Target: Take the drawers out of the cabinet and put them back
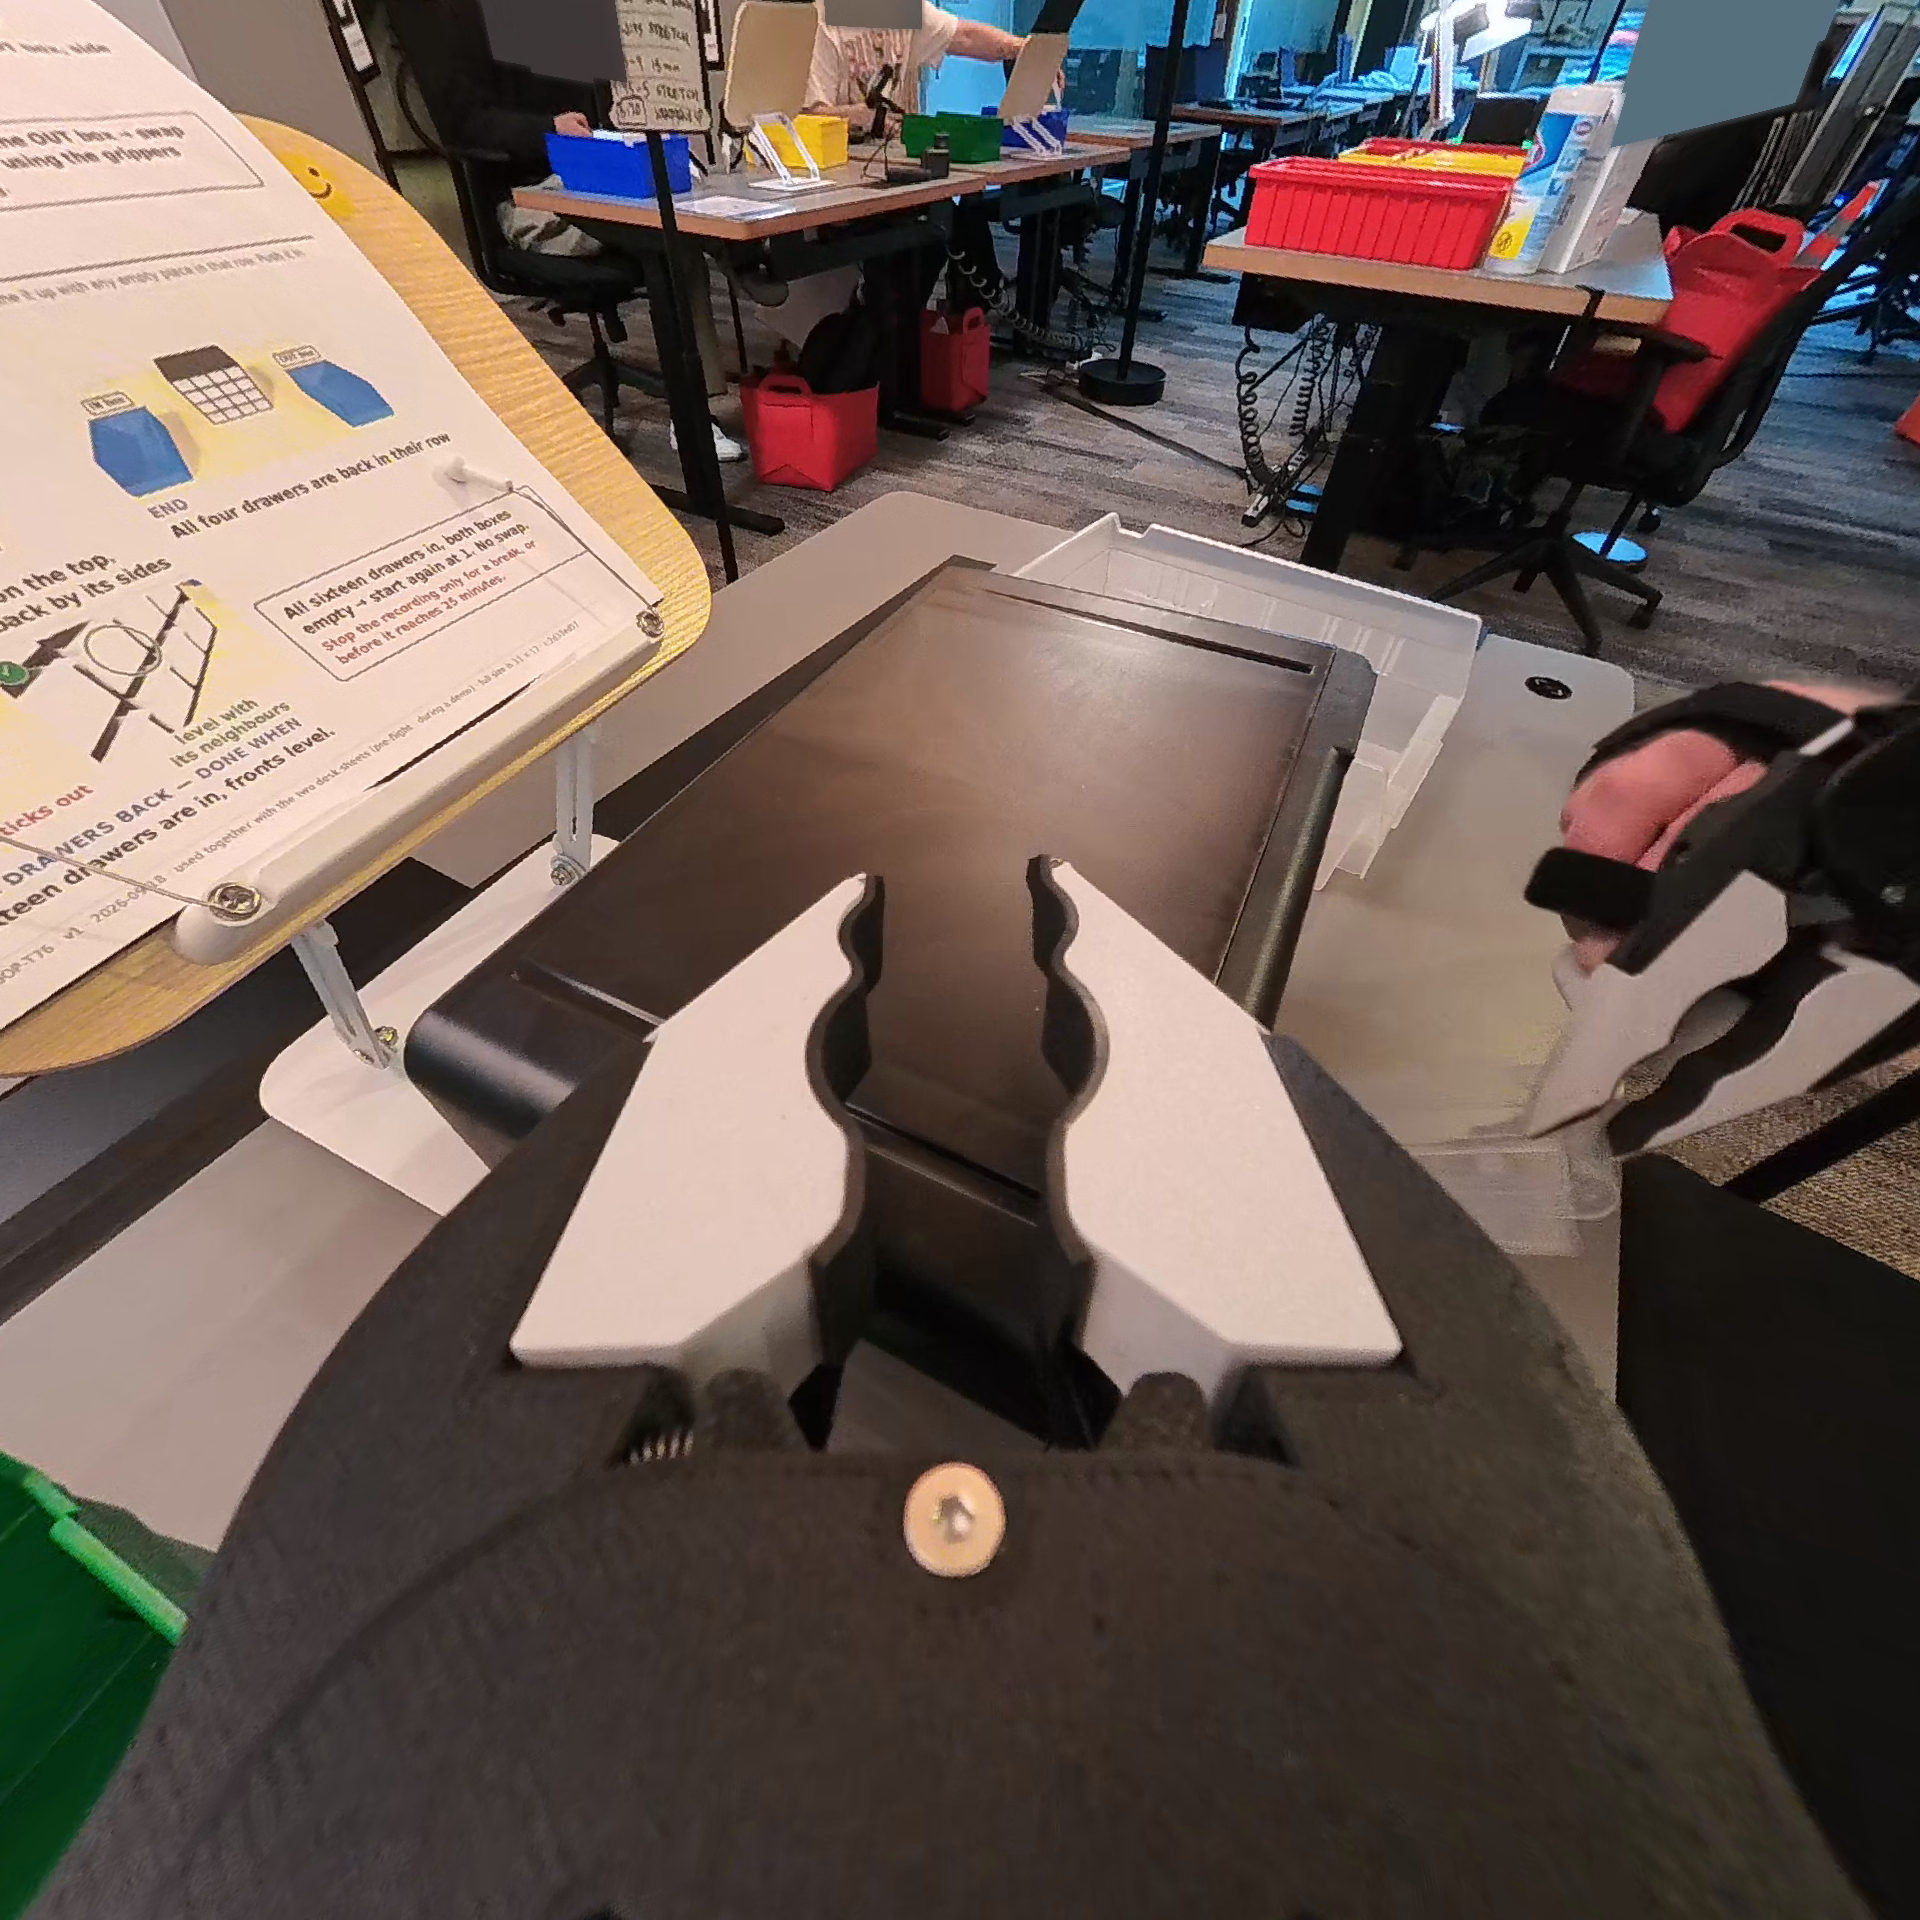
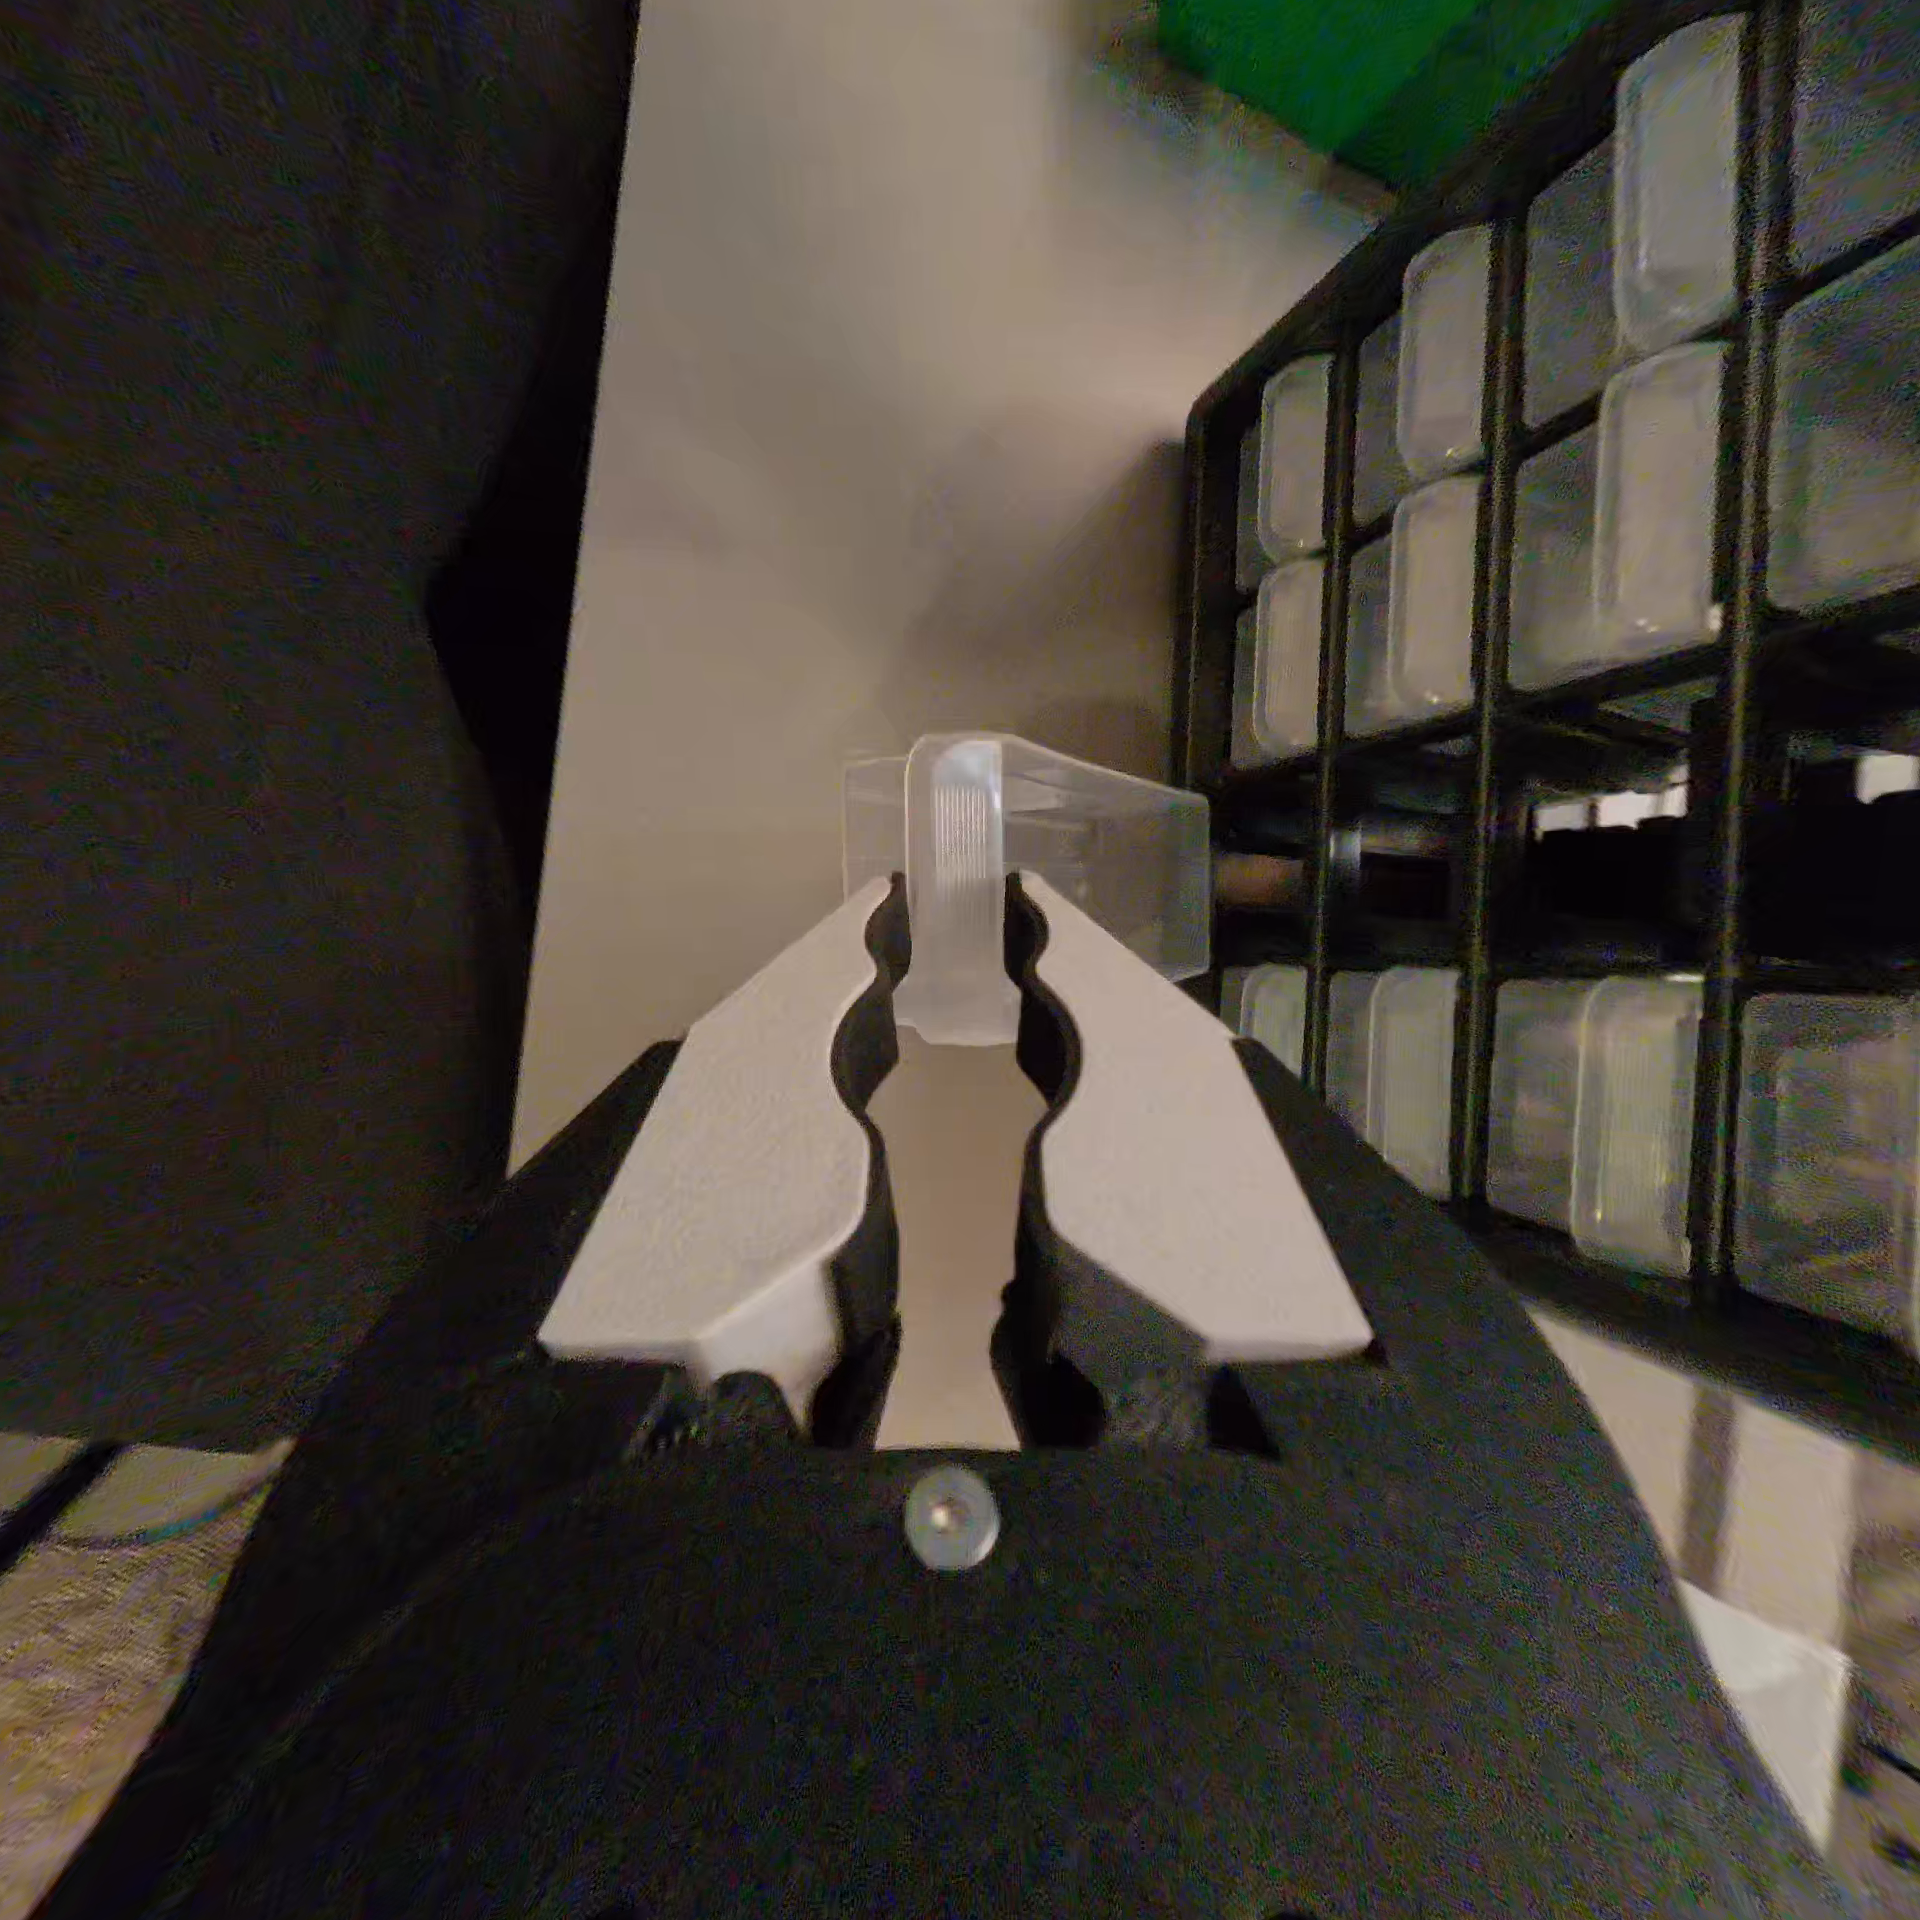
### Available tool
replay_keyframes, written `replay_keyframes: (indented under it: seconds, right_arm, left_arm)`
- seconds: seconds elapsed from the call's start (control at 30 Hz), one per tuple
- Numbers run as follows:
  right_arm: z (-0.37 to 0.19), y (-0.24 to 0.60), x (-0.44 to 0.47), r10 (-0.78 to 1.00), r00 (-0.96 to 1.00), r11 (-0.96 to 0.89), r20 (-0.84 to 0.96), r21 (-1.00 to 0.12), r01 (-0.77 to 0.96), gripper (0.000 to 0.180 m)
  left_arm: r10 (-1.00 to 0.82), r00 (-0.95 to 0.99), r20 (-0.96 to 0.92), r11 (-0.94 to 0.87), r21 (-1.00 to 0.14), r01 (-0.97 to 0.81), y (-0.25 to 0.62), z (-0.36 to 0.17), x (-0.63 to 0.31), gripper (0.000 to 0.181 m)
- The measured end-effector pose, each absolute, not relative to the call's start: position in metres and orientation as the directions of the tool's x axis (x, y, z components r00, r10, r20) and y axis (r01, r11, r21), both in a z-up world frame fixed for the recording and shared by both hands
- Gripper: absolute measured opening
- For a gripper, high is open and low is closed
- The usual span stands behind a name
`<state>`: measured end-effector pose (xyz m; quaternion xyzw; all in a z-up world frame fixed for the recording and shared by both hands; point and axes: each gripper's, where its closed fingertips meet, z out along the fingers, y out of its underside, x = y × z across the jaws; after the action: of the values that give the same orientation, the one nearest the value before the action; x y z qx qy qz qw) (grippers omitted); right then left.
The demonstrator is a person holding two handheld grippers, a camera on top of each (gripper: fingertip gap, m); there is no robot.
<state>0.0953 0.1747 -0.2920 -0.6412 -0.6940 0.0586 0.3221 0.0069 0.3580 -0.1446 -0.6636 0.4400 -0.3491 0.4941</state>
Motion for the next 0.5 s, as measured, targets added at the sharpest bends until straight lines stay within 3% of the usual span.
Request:
replay_keyframes:
  seconds: [0.13, 0.27, 0.33, 0.4, 0.43, 0.5]
  right_arm:
    - [-0.313, 0.163, 0.119, 0.884, -0.052, 0.253, 0.464, -0.382, 0.889, 0.017]
    - [-0.342, 0.148, 0.157, 0.890, -0.088, 0.228, 0.447, -0.271, 0.935, 0.040]
    - [-0.350, 0.140, 0.171, 0.919, -0.045, 0.163, 0.391, -0.276, 0.947, 0.058]
    - [-0.349, 0.137, 0.177, 0.936, 0.036, 0.077, 0.349, -0.304, 0.950, 0.059]
    - [-0.343, 0.141, 0.174, 0.936, 0.117, 0.007, 0.333, -0.348, 0.937, 0.061]
    - [-0.328, 0.153, 0.153, 0.917, 0.327, -0.188, 0.227, -0.477, 0.858, 0.083]
  left_arm:
    - [-0.930, 0.367, 0.029, -0.123, -0.964, -0.236, 0.358, -0.144, 0.007, 0.028]
    - [-0.930, 0.366, 0.028, -0.122, -0.964, -0.237, 0.358, -0.144, 0.007, 0.028]
    - [-0.930, 0.367, 0.029, -0.123, -0.964, -0.237, 0.358, -0.144, 0.007, 0.028]
    - [-0.929, 0.368, 0.029, -0.124, -0.963, -0.238, 0.358, -0.144, 0.007, 0.028]
    - [-0.929, 0.369, 0.029, -0.125, -0.963, -0.238, 0.358, -0.144, 0.007, 0.028]
    - [-0.929, 0.369, 0.030, -0.126, -0.963, -0.238, 0.358, -0.144, 0.007, 0.028]
